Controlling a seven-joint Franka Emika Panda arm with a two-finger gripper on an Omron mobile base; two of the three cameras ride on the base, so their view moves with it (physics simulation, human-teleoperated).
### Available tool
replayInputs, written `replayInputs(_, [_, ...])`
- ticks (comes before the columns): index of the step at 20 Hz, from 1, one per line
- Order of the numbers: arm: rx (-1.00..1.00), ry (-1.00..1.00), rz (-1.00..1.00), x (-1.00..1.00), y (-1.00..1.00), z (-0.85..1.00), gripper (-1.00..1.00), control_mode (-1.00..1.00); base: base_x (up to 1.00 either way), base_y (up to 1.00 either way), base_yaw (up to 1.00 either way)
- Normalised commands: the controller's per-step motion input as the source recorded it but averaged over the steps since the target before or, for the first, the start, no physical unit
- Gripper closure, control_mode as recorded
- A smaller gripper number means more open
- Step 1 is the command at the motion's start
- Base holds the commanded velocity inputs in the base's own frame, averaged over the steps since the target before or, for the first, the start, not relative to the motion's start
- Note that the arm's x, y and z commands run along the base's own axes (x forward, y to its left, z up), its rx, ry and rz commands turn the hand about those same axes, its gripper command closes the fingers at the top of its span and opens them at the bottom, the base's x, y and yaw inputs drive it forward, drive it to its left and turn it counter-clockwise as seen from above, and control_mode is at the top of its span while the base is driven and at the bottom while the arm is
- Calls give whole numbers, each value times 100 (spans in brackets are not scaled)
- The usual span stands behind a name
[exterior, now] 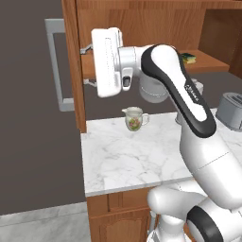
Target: Pick the sponge and sponge from the cabinet and place them on the counter.
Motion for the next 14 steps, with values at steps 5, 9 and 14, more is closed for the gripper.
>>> replayInputs(5, [0, 0, 0, -3, 21, -5, -100, -100, 0, 0, 0])
replayInputs(9, [0, -4, 0, -14, -18, 0, -100, -100, 0, 0, 0])
replayInputs(14, [-4, -7, 0, -18, -29, -2, -100, -100, 0, 0, 0])
